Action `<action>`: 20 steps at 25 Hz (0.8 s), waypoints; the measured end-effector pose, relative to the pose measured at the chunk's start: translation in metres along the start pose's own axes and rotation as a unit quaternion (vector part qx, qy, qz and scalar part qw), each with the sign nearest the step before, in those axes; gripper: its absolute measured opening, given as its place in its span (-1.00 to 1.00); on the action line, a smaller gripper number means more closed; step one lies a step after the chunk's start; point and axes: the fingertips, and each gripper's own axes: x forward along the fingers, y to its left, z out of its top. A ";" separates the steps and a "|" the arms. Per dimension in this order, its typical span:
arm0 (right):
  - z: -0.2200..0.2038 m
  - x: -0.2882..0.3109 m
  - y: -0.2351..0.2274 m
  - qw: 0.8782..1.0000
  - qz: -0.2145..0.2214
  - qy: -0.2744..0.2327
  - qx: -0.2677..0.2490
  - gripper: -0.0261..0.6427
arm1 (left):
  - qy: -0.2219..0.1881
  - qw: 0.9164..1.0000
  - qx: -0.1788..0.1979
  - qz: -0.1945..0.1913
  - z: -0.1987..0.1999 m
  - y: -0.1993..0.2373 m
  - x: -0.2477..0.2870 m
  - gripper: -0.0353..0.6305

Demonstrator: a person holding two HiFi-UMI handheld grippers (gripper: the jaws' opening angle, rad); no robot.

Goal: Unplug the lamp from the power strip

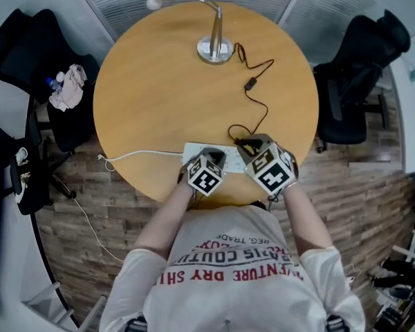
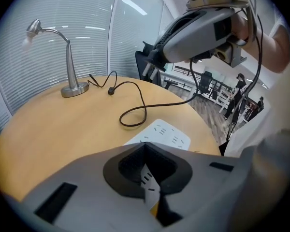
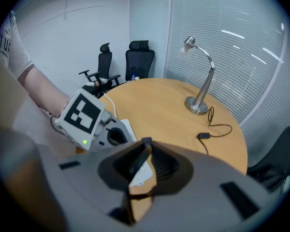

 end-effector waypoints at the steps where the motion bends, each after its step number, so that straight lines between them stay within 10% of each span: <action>1: 0.004 -0.003 -0.001 1.000 -0.012 -0.024 0.016 -0.71 | -0.003 1.000 -0.005 0.001 0.000 0.001 -0.001 -0.81; 12: 0.040 -0.057 -0.029 0.956 -0.094 -0.247 0.131 -0.71 | -0.125 0.987 -0.008 0.099 0.049 0.055 -0.080 -0.81; 20: 0.079 -0.110 -0.022 0.915 -0.115 -0.370 0.110 -0.71 | -0.295 0.945 0.003 0.138 0.141 0.059 -0.199 -0.81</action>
